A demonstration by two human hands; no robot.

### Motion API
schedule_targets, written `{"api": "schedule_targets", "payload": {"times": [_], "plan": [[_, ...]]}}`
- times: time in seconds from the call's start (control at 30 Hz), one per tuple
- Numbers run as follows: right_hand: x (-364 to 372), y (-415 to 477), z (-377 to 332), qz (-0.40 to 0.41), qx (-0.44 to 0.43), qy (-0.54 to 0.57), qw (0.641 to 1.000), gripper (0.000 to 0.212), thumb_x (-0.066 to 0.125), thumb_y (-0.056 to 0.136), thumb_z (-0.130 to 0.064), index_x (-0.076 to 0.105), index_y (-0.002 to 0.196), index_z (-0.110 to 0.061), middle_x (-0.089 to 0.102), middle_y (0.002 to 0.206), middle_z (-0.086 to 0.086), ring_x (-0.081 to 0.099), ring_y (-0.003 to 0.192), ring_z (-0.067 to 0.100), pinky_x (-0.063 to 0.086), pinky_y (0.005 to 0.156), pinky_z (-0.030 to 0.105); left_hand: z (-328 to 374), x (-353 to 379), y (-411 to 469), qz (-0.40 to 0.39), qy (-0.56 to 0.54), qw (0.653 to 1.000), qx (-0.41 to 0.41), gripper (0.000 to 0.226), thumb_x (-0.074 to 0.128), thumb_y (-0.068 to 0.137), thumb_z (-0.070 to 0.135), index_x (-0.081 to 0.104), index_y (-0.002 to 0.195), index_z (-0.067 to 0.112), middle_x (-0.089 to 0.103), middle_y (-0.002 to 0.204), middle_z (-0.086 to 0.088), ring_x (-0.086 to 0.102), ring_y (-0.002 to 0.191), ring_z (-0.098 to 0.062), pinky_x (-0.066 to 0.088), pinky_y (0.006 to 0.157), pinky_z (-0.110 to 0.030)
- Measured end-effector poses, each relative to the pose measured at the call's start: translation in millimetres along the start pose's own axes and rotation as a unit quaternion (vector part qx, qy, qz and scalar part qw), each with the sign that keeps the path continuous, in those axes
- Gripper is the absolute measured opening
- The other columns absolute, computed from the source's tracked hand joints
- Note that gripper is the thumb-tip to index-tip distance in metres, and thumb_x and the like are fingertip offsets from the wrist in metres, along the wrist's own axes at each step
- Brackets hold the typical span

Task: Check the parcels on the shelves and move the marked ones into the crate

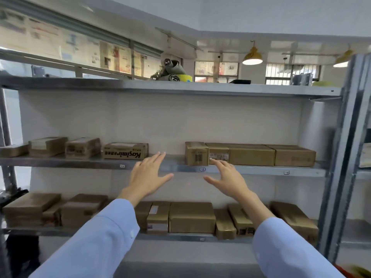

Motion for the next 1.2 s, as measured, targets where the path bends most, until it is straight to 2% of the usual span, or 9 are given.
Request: {"api": "schedule_targets", "payload": {"times": [0.2, 0.37, 0.6, 0.77, 0.97, 1.2], "plan": [[18, 70, 37, 0.018, 0.011, -0.019, 1.000, 0.071, 0.058, 0.092, -0.053, 0.031, 0.152, -0.028, 0.039, 0.152, -0.001, 0.031, 0.142, 0.021, 0.035, 0.109, 0.040, 0, 54, 59, 0.011, -0.061, 0.998, 0.008, 0.079, 0.050, 0.090, 0.063, 0.018, 0.155, 0.032, 0.023, 0.160, 0.009, 0.027, 0.144, -0.013, 0.023, 0.114, -0.037], [34, 132, 64, 0.024, 0.006, -0.024, 0.999, 0.070, 0.062, 0.091, -0.049, 0.034, 0.150, -0.026, 0.043, 0.149, 0.001, 0.034, 0.139, 0.023, 0.036, 0.106, 0.039, -2, 97, 117, -0.003, -0.070, 0.998, 0.001, 0.081, 0.051, 0.089, 0.064, 0.017, 0.155, 0.032, 0.021, 0.161, 0.008, 0.028, 0.144, -0.014, 0.024, 0.113, -0.038], [61, 201, 94, 0.022, -0.037, -0.048, 0.998, 0.076, 0.063, 0.089, -0.052, 0.030, 0.152, -0.026, 0.043, 0.149, -0.001, 0.033, 0.140, 0.022, 0.035, 0.108, 0.037, 1, 144, 185, 0.001, -0.082, 0.997, -0.003, 0.082, 0.055, 0.087, 0.062, 0.019, 0.155, 0.032, 0.022, 0.161, 0.009, 0.030, 0.143, -0.015, 0.023, 0.113, -0.037], [79, 227, 107, -0.001, -0.060, -0.068, 0.996, 0.081, 0.062, 0.086, -0.060, 0.031, 0.152, -0.026, 0.044, 0.148, 0.000, 0.034, 0.139, 0.023, 0.035, 0.110, 0.041, -2, 169, 213, -0.006, -0.071, 0.997, 0.020, 0.082, 0.055, 0.087, 0.063, 0.019, 0.154, 0.033, 0.024, 0.160, 0.008, 0.029, 0.144, -0.014, 0.023, 0.113, -0.036], [90, 242, 112, -0.022, -0.080, -0.083, 0.993, 0.077, 0.063, 0.083, -0.063, 0.039, 0.148, -0.030, 0.049, 0.145, -0.002, 0.040, 0.136, 0.023, 0.034, 0.111, 0.043, -3, 189, 239, -0.022, -0.055, 0.997, 0.059, 0.083, 0.052, 0.085, 0.068, 0.021, 0.154, 0.033, 0.030, 0.158, 0.008, 0.031, 0.142, -0.014, 0.026, 0.112, -0.035], [97, 244, 97, 0.005, -0.112, -0.075, 0.991, 0.066, 0.069, 0.084, -0.050, 0.047, 0.142, -0.028, 0.053, 0.138, -0.001, 0.042, 0.132, 0.023, 0.033, 0.110, 0.039, -18, 191, 240, -0.018, -0.077, 0.995, 0.065, 0.074, 0.059, 0.086, 0.060, 0.033, 0.149, 0.031, 0.044, 0.149, 0.006, 0.041, 0.135, -0.017, 0.030, 0.106, -0.032]]}}
Point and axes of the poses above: each hand's wrist, its own y-axis towards the middle knuckle, its own x-axis out of the palm, z = x × y, the point moved 5 cm from there along y, towards the middle knuckle
